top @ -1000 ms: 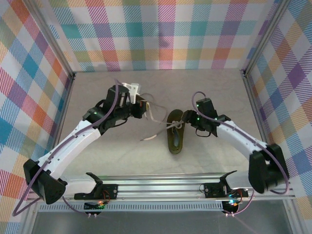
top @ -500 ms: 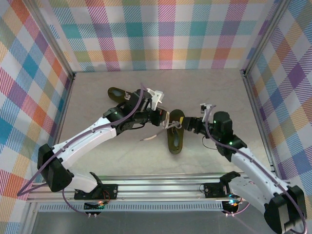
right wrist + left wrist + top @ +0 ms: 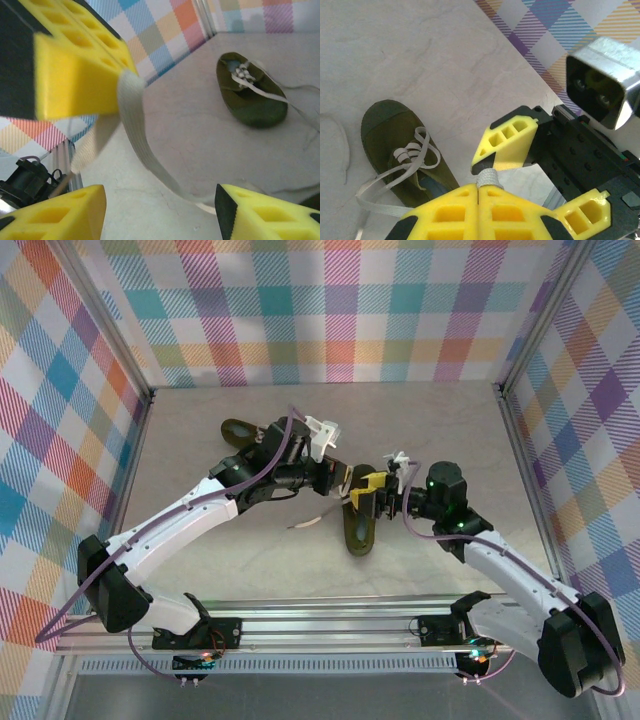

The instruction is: Tie the shoes

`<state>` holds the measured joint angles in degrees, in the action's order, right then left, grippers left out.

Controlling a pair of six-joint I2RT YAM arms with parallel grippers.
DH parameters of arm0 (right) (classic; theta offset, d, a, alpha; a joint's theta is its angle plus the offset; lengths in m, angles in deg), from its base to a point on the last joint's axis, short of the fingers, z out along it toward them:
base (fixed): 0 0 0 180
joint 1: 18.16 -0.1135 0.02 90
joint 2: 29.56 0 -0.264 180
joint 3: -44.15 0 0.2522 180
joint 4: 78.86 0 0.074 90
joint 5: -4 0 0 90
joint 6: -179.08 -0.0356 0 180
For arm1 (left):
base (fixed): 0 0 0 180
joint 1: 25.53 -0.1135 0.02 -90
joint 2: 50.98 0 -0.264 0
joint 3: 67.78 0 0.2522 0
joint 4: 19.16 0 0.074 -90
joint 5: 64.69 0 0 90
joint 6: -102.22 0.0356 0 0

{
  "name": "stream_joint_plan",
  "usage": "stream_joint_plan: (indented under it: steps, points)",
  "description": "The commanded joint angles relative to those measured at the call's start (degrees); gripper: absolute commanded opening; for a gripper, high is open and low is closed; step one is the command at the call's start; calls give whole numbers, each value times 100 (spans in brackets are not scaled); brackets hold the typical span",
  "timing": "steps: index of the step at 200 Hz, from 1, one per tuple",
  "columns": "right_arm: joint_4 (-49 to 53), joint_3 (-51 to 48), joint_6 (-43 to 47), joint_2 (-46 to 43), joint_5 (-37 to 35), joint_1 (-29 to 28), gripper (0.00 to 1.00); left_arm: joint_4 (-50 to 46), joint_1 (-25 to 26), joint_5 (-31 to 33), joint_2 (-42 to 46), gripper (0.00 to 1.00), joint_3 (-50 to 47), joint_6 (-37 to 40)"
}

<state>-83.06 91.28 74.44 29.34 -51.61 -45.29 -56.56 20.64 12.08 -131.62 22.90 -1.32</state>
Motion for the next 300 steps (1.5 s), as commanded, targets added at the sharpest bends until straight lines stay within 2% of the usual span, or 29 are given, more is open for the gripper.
stream_joint_plan:
  steps: [1, 19, 36, 64, 72, 91, 107, 120, 127, 145, 162, 181, 215, 239, 259, 300]
  points:
    - [-410, 347, 277, 151, 341, -110, 58, -9, 96, -192, -17, 0, 163, 137]
    - [-402, 454, 295, 280, 272, -168, 54, -9, 111, -314, -66, 0, 179, 158]
    - [-408, 504, 269, 351, 240, -185, 43, 12, 128, -443, -108, 0, 182, 184]
    - [-380, 375, 52, 166, 21, -213, 7, 65, 135, -901, -172, 0, 173, 302]
    - [-283, 278, -147, 1, -259, -228, 0, 63, 124, -914, -171, 0, 172, 348]
    - [448, -43, -729, -540, -1248, -311, 0, 25, 118, -468, -163, 31, 174, 422]
    - [1283, -442, -1302, -1106, -2073, -369, 0, -76, 104, 284, -259, 57, 274, 422]
    - [2047, -752, -1931, -1572, -2730, -371, 0, -247, 86, 745, -506, 69, 496, 446]
    - [2454, -838, -2173, -1738, -2944, -371, 0, -378, 85, 920, -700, 72, 696, 490]
    - [3422, -919, -2785, -1957, -3379, -371, 0, -636, 87, 1177, -1296, 73, 1225, 545]
    - [4136, -893, -3341, -2013, -3791, -371, 0, -957, 85, 1303, -1975, 61, 1817, 545]
    - [4741, -867, -4058, -1993, -4441, -371, 0, -1430, 132, 1395, -2779, 57, 2543, 544]
    - [4724, -776, -4434, -1484, -4600, -371, 0, -2479, 369, 1654, -4096, 57, 3850, 575]
    - [4592, -743, -4417, -1260, -4595, -376, 0, -3298, 627, 2093, -4821, 50, 4785, 714]
    - [4589, -783, -4433, -1333, -4697, -371, 0, -3692, 785, 2465, -5233, 51, 5355, 774]
    - [4775, -908, -4482, -1715, -4869, -370, 0, -4260, 970, 2683, -5928, 56, 6168, 970]
